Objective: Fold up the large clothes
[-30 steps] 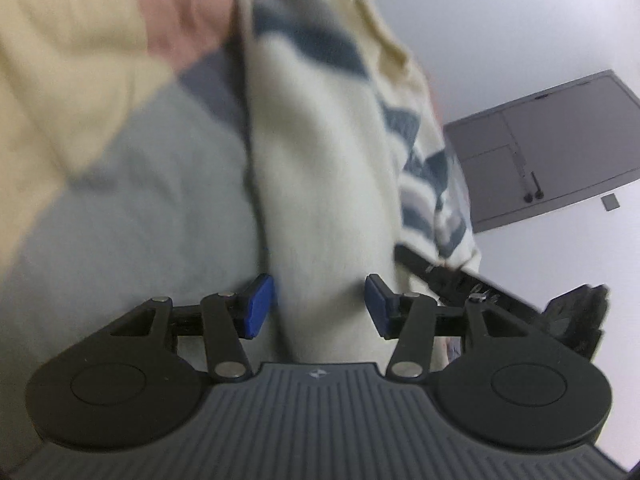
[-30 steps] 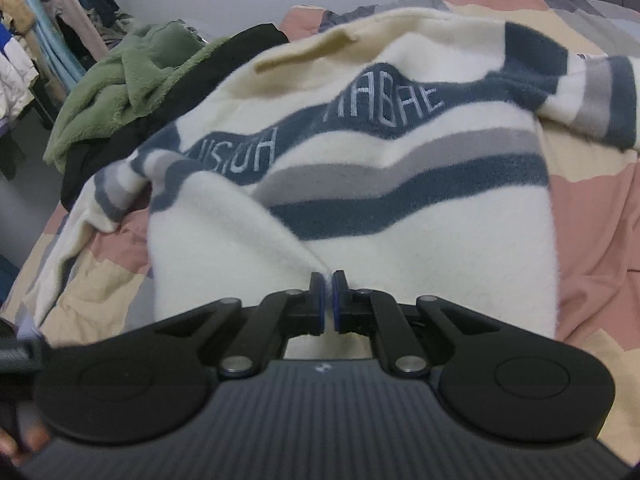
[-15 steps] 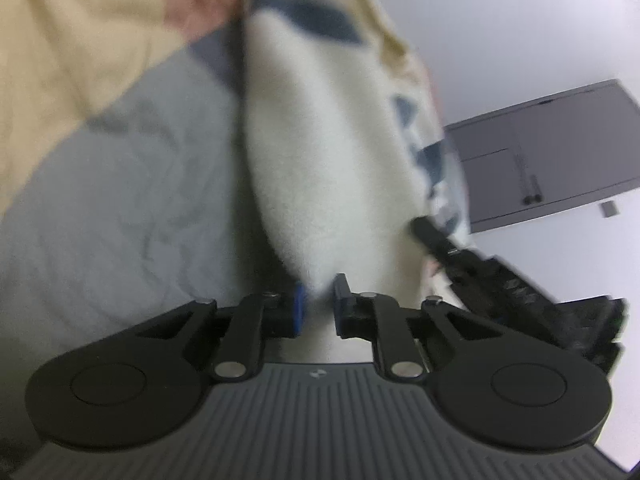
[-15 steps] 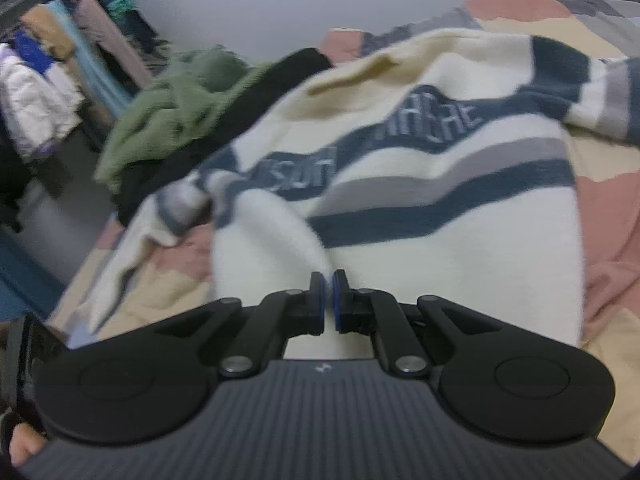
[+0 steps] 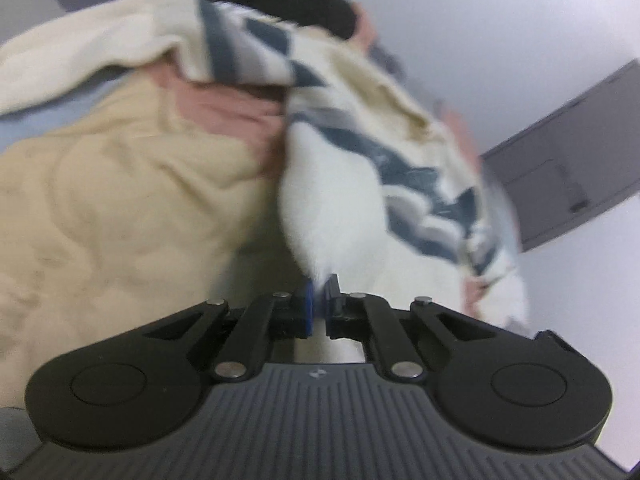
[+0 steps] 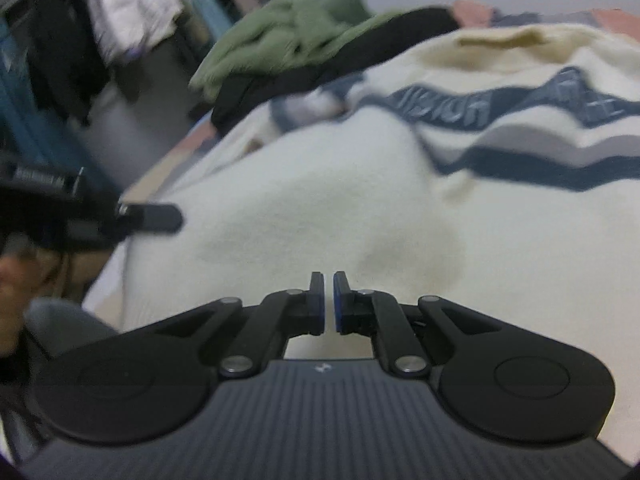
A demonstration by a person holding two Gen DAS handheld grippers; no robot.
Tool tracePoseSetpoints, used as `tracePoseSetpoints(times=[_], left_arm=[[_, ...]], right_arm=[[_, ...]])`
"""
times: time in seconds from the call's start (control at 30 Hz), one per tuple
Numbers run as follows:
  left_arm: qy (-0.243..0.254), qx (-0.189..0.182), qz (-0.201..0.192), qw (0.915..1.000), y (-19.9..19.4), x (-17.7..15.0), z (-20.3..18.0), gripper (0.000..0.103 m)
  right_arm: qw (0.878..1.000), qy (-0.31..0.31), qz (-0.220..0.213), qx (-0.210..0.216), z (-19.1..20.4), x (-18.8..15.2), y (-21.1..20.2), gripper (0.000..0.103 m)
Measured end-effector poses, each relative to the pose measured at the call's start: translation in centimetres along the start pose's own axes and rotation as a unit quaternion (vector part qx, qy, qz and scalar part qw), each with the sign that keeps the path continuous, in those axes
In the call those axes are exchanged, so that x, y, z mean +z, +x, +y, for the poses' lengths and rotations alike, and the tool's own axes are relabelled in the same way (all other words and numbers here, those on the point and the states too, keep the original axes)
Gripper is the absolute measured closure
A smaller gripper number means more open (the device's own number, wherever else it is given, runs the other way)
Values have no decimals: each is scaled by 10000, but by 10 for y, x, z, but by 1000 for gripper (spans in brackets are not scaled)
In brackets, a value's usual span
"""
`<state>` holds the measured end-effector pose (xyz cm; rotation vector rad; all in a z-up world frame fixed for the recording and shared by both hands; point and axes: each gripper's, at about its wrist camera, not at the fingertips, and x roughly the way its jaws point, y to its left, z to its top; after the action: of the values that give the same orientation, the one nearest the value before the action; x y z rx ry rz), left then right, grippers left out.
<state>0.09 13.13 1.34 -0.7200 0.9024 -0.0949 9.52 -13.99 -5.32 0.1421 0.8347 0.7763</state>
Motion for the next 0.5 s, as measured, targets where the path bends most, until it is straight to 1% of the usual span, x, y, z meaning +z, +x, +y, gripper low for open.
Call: tracePoseSetpoints(times=[0.07, 0.13, 0.23, 0.3, 0.43, 0.5], left_arm=[[137, 440, 145, 9988, 13, -1, 3, 97], [172, 761, 310, 9965, 31, -8, 10, 97], [334, 1294, 460, 9900, 55, -14, 16, 97], [370, 1401, 516, 9881, 62, -14, 20, 97], [320, 1256, 436, 9906, 53, -11, 18, 95], [448, 1298, 396, 9897, 48, -14, 12, 85]], right_arm=[[9997, -64, 250, 0, 6, -4, 17, 94], [9986, -126, 502, -83, 9, -11, 32, 95], [9964, -255, 755, -281, 11, -19, 45, 95], [9968, -171, 741, -253, 8, -19, 42, 95], [9984, 202, 480, -206, -1, -14, 20, 94], [9984, 434, 243, -277, -8, -14, 2, 94]])
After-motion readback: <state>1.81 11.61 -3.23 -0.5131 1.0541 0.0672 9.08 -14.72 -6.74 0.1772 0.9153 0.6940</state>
